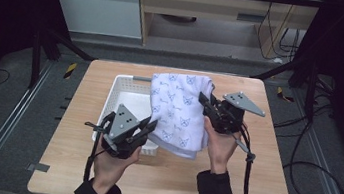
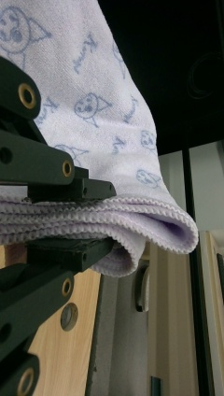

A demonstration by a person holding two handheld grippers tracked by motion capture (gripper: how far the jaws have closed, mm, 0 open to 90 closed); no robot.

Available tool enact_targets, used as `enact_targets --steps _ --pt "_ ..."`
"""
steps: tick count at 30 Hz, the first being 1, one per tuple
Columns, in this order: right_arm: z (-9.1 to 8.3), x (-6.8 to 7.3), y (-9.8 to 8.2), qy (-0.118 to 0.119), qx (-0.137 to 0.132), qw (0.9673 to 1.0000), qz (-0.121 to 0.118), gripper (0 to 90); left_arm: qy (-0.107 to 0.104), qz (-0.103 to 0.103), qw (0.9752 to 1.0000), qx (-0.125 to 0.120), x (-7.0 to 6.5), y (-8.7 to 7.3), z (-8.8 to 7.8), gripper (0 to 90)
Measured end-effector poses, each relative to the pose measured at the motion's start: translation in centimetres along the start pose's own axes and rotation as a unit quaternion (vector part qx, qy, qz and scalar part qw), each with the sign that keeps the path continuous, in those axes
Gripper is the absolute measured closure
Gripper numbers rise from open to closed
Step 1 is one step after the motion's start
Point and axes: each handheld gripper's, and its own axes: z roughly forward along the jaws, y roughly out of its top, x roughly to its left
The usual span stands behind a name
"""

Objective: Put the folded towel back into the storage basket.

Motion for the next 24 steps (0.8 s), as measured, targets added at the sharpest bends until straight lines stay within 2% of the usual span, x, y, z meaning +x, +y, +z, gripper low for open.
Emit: enact_targets --steps 1,9,14,17,21,24 --pt "0.2 0.3 0.0 0.001 0.001 1.0 0.0 74.8 0.006 -0.002 1.0 0.0 0.5 -0.2 -0.3 80.9" --pt "1.6 2.0 0.1 0.01 0.006 0.9999 -0.008 74.8 0.022 -0.01 0.9997 0.0 1.8 -1.1 -1.3 80.9" --pt "2.4 2.9 -0.1 0.014 0.007 0.9998 -0.009 74.8 0.036 -0.004 0.9993 0.006 2.7 -1.6 -2.1 80.9" --pt "2.8 3.4 -0.2 0.015 0.006 0.9998 -0.011 74.8 0.041 -0.01 0.9991 0.003 2.9 -1.8 -2.3 80.9" --pt "3.8 4.7 -0.3 0.015 0.009 0.9996 -0.023 74.8 0.04 -0.027 0.9988 0.002 4.0 -2.4 -2.7 80.9" --pt "4.5 5.3 -0.4 0.017 0.012 0.9995 -0.023 74.8 0.045 -0.028 0.9986 0.004 4.5 -2.7 -2.9 80.9"
